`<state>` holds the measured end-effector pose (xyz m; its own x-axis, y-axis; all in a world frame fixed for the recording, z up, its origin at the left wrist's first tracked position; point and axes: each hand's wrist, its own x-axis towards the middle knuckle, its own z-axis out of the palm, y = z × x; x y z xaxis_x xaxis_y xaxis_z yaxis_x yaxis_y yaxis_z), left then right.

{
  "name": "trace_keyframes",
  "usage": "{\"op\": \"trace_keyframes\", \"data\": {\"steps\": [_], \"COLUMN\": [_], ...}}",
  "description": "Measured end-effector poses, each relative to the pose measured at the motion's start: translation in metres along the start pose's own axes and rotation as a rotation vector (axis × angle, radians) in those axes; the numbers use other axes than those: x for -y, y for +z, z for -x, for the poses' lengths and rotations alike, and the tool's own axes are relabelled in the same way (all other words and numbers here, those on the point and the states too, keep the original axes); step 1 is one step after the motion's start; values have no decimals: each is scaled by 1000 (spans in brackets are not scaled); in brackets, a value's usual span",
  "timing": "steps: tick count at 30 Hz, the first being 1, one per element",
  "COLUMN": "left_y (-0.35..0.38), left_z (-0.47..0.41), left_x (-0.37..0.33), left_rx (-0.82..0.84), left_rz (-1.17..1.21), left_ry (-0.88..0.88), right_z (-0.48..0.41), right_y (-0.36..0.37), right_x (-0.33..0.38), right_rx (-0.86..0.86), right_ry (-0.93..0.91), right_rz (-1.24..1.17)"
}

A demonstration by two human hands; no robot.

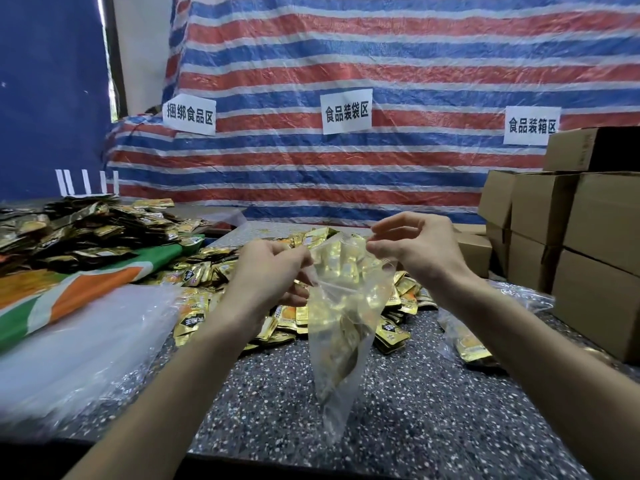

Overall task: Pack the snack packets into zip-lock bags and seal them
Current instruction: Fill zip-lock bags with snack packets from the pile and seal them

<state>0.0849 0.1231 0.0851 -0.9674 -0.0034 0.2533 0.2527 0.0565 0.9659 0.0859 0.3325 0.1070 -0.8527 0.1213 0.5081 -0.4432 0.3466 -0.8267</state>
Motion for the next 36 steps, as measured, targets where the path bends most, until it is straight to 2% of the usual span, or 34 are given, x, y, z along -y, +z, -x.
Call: {"op": "trace_keyframes", "data": {"steps": [3, 7, 9, 13, 15, 17, 20, 22, 25, 29, 32, 36], "left_y": [0, 0, 2, 4, 5, 4, 2, 1, -2, -2, -3, -4], "left_z": [-2, -1, 0, 5, 6, 7, 8, 9, 11, 13, 13, 13], "left_x": [3, 4, 5, 7, 8, 9, 9, 9, 10, 11, 11, 11], "left_rx": [-66, -69, -58, 19, 39, 51, 61, 65, 69, 63, 63, 45], "left_rz": [-82, -40, -6, 79, 100, 100, 97, 91, 106, 111, 111, 99], "left_ry": [80, 74, 78, 71, 72, 79, 88, 83, 75, 74, 75, 68], "right_z": [-2, -5, -5, 10, 21, 25, 23, 20, 17, 17, 15, 11], "right_y": [1, 4, 4, 8, 13, 17, 21, 21, 17, 5, -6, -25], "right_x": [-8, -39, -68, -135, -155, -166, -172, -170, -166, -159, -154, -148], "right_rx": [-26, -78, -51, 310, 370, 312, 155, 110, 54, -110, -210, -379], "right_ry": [26, 117, 171, 373, 405, 408, 476, 493, 405, 331, 394, 606], "right_rz": [-62, -126, 54, 541, 687, 703, 576, 530, 479, 381, 243, 11]}}
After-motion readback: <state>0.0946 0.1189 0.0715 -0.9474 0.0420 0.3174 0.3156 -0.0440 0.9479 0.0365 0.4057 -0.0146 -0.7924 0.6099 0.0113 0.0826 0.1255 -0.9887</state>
